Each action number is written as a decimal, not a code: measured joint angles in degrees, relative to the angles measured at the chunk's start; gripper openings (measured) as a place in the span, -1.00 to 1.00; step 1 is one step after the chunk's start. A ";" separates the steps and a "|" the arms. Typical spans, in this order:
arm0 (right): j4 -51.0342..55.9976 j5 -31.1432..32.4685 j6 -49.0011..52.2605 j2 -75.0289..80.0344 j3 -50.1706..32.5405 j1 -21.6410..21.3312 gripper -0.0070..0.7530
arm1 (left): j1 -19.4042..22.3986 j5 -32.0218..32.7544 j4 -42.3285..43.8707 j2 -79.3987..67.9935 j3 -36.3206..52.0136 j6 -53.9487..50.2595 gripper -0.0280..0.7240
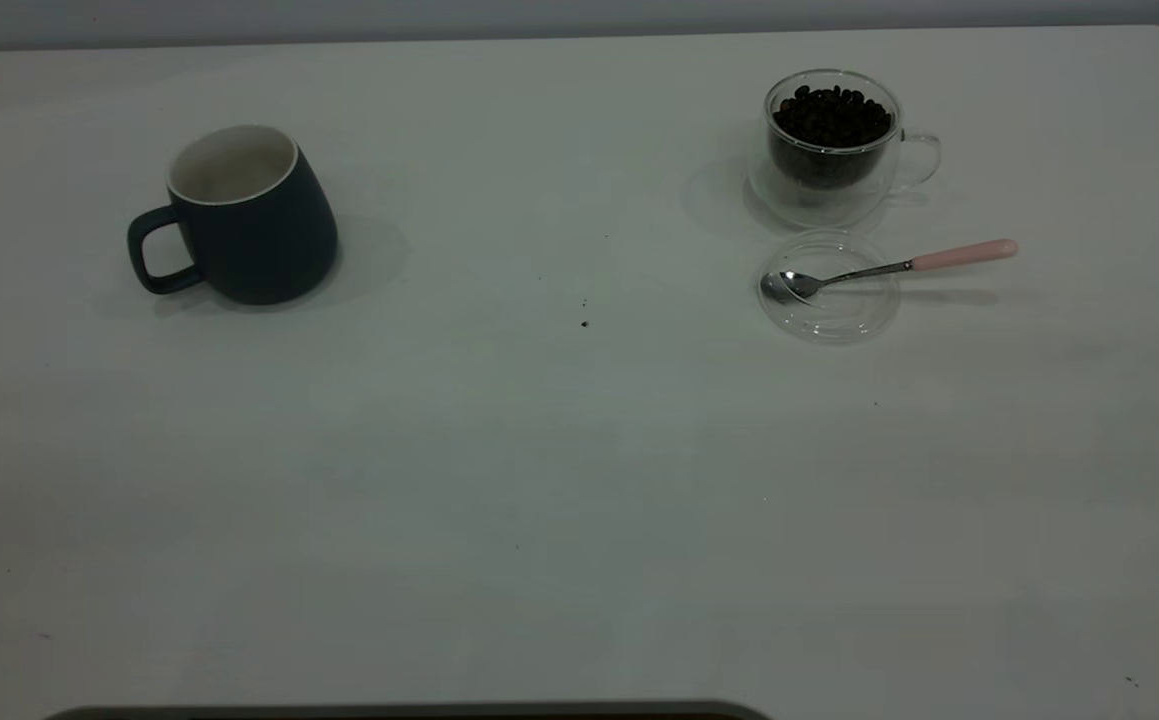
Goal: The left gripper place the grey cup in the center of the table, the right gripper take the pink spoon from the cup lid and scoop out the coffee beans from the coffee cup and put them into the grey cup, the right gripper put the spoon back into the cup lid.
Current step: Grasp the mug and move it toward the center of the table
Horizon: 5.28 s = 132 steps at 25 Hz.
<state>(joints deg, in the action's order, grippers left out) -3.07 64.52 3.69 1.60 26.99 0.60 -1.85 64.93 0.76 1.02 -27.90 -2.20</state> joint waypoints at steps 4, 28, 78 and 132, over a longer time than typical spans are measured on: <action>0.00 0.00 0.00 0.00 0.00 0.00 0.14 | 0.00 0.00 0.00 0.00 0.00 0.00 0.58; 0.00 0.00 0.00 0.00 0.00 0.00 0.14 | 0.00 0.00 0.00 0.00 0.00 -0.23 0.58; 0.00 0.00 0.00 0.00 0.00 0.00 0.14 | 0.00 -17.38 9.61 -134.15 -71.21 26.52 0.58; 0.00 0.00 0.03 0.00 0.00 0.00 0.14 | -16.74 -27.09 -22.41 -139.85 -71.96 96.05 0.58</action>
<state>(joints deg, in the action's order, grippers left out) -3.07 64.52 3.72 1.60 26.99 0.60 -18.58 37.83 -21.65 -138.83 -99.86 93.85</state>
